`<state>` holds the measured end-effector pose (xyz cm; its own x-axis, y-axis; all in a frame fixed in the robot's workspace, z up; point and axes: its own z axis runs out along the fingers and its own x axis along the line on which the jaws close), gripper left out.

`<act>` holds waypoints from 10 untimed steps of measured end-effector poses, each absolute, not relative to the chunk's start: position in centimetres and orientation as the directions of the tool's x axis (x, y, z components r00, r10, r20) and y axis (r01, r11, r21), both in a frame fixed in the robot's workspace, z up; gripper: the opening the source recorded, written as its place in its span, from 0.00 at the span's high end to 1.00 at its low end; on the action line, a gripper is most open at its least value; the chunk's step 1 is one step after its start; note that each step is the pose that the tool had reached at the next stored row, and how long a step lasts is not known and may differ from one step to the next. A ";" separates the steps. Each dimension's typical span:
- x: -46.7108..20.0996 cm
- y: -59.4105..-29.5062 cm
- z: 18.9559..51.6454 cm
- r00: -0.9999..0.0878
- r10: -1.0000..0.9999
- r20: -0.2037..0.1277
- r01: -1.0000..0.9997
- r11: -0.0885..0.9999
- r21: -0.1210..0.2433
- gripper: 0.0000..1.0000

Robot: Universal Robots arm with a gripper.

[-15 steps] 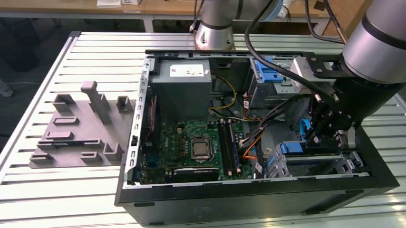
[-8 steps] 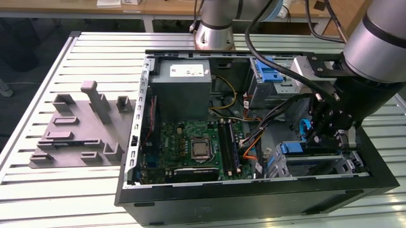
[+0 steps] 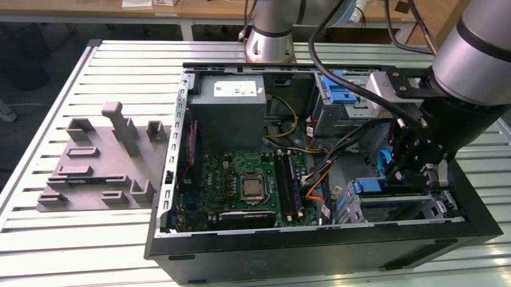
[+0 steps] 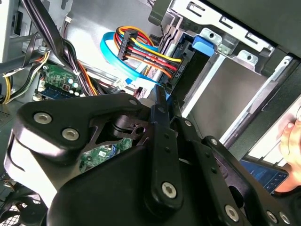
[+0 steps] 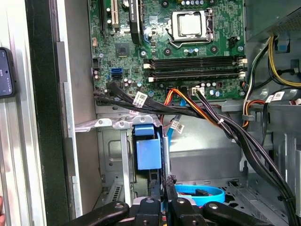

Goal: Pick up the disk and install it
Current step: 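Insert the second disk wire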

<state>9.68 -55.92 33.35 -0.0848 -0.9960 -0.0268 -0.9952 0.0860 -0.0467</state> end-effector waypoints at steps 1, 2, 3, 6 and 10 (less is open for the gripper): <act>9.7 -55.9 33.3 -0.085 -0.996 -0.027 -0.995 0.086 -0.047 0.84; 9.7 -55.9 33.3 -0.085 -0.996 -0.027 -0.995 0.086 -0.047 0.84; 9.7 -56.0 33.2 -0.085 -0.996 -0.027 -0.995 0.086 -0.047 0.84; 9.7 -56.0 33.1 -0.085 -0.996 -0.027 -0.995 0.086 -0.047 0.84; 9.7 -56.1 32.9 -0.085 -0.996 -0.027 -0.995 0.086 -0.047 0.84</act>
<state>9.69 -56.10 32.89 -0.0847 -0.9960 -0.0269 -0.9952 0.0859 -0.0467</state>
